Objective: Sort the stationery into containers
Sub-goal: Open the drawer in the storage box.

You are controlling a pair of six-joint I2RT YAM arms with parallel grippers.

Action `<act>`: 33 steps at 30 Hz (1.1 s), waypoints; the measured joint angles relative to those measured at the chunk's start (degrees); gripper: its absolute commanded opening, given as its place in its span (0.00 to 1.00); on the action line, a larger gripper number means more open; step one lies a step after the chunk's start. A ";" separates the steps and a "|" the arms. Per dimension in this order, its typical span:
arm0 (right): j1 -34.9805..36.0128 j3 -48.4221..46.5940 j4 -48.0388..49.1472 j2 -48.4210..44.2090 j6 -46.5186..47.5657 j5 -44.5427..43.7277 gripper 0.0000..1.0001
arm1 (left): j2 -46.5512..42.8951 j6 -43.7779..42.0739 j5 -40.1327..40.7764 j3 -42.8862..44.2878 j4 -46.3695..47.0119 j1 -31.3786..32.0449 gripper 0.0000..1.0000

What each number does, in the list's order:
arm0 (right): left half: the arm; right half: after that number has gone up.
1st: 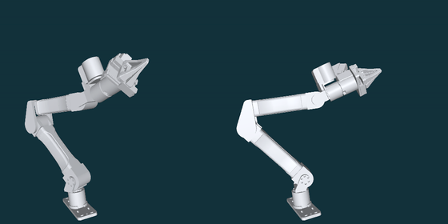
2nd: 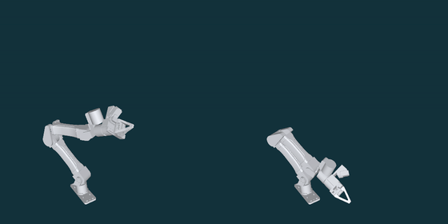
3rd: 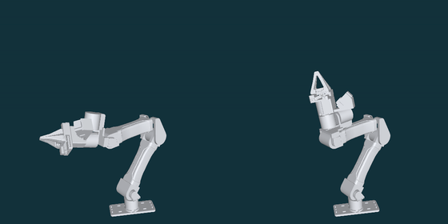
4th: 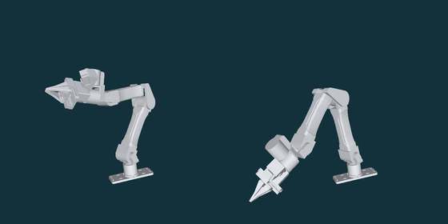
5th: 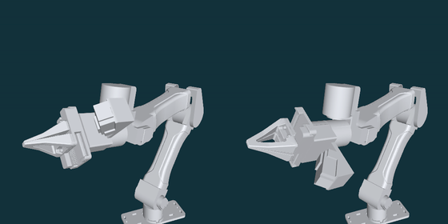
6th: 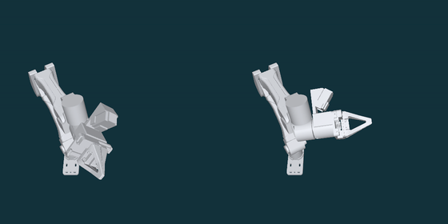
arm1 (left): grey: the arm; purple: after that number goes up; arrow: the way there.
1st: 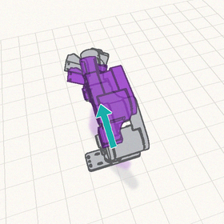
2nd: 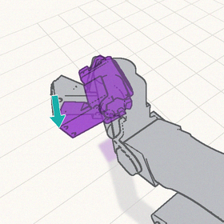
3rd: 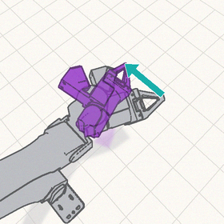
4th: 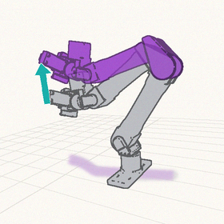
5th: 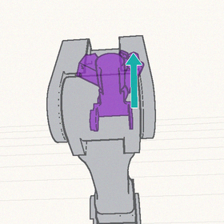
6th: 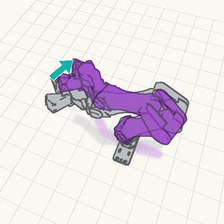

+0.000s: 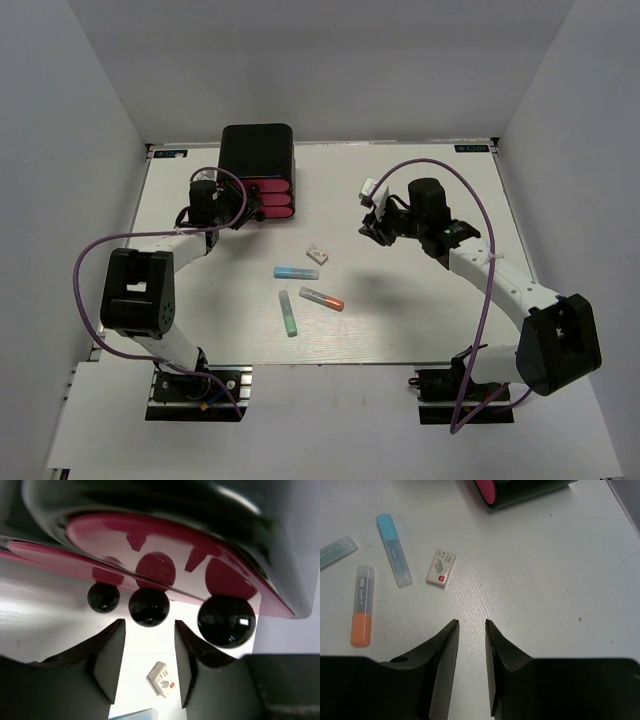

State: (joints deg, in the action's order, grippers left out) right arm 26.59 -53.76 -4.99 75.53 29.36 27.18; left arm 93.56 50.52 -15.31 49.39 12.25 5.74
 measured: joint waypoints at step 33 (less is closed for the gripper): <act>0.00 0.24 0.02 4.46 2.34 1.92 0.57 | 2.08 2.95 3.28 -0.70 5.92 0.26 0.46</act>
State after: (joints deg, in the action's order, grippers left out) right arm 26.59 -53.52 -4.97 79.99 31.70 29.10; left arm 95.64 53.47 -12.03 48.69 18.17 6.00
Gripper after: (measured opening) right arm 0.571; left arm 0.482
